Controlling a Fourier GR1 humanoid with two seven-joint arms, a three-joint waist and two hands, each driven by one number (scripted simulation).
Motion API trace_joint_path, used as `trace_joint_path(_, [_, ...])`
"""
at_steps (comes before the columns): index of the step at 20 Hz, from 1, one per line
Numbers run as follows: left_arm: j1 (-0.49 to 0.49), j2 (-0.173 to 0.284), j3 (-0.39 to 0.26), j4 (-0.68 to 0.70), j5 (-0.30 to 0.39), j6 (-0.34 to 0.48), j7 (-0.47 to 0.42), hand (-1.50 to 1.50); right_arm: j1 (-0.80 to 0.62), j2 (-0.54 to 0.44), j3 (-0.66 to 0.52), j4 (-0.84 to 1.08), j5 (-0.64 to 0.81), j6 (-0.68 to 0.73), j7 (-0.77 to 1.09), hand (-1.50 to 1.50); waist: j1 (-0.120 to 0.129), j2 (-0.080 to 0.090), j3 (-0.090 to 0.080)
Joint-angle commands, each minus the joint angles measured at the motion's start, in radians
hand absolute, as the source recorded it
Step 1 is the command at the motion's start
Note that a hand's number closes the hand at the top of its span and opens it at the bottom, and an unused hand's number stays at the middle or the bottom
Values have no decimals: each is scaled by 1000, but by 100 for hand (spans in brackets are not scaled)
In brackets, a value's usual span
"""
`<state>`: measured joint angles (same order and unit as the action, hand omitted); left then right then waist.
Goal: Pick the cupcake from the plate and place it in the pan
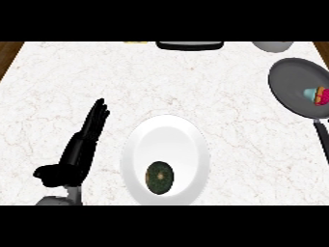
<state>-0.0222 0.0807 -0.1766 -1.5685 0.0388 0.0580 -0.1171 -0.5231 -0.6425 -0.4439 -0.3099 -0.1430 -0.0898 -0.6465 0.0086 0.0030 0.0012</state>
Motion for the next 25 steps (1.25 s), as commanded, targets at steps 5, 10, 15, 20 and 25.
trace_joint_path(5, [-33,-20,32,48,-23,-10,-23,0,95,59,34,-91,-11,-20,-33,-150,-6,-2,-1])
trace_joint_path(10, [-44,-37,39,45,-30,-9,-2,0,87,53,62,-108,9,-61,16,-150,-5,-2,-1])
trace_joint_path(15, [-6,-62,-6,-37,-74,20,56,0,182,26,69,-236,-4,-53,90,-150,-7,-3,-1])
trace_joint_path(20, [24,-26,48,-46,-26,-51,20,0,176,69,89,-244,22,-110,77,-150,-5,-3,-1])
trace_joint_path(25, [42,-19,54,-43,-34,-62,17,0,169,60,100,-265,55,-178,92,-150,-4,-3,-1])
